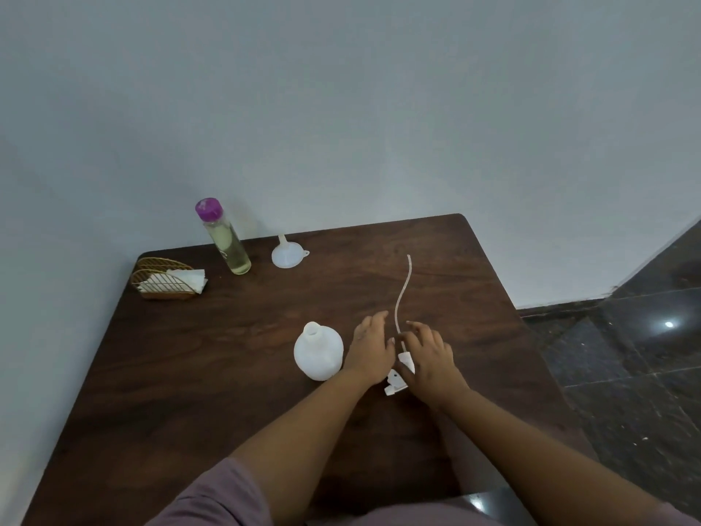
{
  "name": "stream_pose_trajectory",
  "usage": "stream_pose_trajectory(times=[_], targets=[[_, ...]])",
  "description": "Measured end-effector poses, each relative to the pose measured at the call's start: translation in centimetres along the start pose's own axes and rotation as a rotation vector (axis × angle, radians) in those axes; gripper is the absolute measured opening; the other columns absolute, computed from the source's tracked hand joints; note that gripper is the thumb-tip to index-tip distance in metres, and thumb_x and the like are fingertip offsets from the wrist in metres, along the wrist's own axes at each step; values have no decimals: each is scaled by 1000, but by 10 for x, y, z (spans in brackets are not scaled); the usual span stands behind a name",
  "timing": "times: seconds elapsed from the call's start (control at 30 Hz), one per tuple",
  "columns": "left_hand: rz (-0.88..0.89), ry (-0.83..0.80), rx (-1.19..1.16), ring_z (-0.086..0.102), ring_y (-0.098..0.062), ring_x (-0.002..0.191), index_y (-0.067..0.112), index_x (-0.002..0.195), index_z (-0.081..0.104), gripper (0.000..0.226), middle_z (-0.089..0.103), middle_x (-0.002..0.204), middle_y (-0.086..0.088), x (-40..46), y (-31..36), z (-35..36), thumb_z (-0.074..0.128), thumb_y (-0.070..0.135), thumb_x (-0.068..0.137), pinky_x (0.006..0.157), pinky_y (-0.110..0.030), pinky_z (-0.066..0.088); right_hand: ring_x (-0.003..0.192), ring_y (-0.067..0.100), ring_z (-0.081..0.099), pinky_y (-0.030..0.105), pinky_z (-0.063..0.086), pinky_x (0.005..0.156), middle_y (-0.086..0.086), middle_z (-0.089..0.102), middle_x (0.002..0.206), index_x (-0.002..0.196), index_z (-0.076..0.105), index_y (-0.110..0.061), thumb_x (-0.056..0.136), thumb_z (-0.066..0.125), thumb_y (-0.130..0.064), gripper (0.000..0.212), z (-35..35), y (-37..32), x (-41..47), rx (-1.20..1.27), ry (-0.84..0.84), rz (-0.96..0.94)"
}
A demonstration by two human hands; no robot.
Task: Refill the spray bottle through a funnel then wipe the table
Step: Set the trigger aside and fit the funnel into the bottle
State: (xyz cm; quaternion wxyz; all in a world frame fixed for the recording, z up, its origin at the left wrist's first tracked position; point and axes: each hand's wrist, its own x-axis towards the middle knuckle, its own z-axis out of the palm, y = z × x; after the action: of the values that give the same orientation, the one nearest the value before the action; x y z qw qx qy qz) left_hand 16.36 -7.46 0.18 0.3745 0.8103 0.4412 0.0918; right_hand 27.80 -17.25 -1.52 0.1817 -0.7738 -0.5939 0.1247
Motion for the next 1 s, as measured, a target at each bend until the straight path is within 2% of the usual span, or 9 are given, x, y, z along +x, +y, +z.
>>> stream_pose_trajectory(times=[0.17,0.3,0.37,0.43,0.53,0.7,0.83,1.0], targets=[[72,136,11,33,-20,139,15,146,34,50,40,147,-5,-3,13,-24,47,14,98,111,-35,37,121,22,45,42,41,91,1,45,135,120,53,-21,83,33,-57,56,-14,-21,23,60,112,-5],[139,259,-12,36,-18,136,14,143,39,46,44,144,-4,-5,18,-48,48,15,98,107,-29,36,115,24,49,43,45,86,3,47,131,119,53,-19,86,59,-37,39,-17,-40,42,103,157,-53],[153,329,-41,41,-15,132,15,139,43,43,48,140,-2,-8,19,-62,49,14,97,104,-23,37,113,24,50,41,46,83,3,47,129,119,53,-19,85,63,-32,37,-18,-50,52,116,183,-81],[161,391,-85,48,-11,123,15,136,47,40,52,133,0,-11,16,-77,52,12,96,98,-19,41,114,21,48,40,45,83,1,47,128,118,54,-20,86,61,-35,36,-18,-62,60,145,200,-98],[161,466,-133,54,-6,107,16,131,50,36,54,119,5,-15,5,-102,53,11,95,92,-21,48,110,19,48,38,46,83,-1,49,124,115,55,-23,86,57,-44,36,-15,-79,72,198,236,-128],[-6,540,-158,56,-9,103,17,128,50,35,54,114,7,-16,-35,-135,53,11,94,91,-25,47,106,15,47,36,45,82,-5,49,120,113,55,-25,88,59,-41,30,-6,-102,89,204,236,-137],[-133,529,-164,57,-11,104,17,129,50,35,56,114,5,-13,-69,-152,54,12,95,95,-32,49,110,13,46,37,45,88,-4,49,122,117,53,-23,91,57,-38,30,0,-115,104,235,211,-112],[-218,488,-149,54,-11,109,20,134,48,40,54,120,5,-7,-96,-165,56,14,95,90,-24,45,112,15,47,41,46,93,-2,50,124,122,50,-23,92,55,-36,33,4,-125,129,221,169,-131]])
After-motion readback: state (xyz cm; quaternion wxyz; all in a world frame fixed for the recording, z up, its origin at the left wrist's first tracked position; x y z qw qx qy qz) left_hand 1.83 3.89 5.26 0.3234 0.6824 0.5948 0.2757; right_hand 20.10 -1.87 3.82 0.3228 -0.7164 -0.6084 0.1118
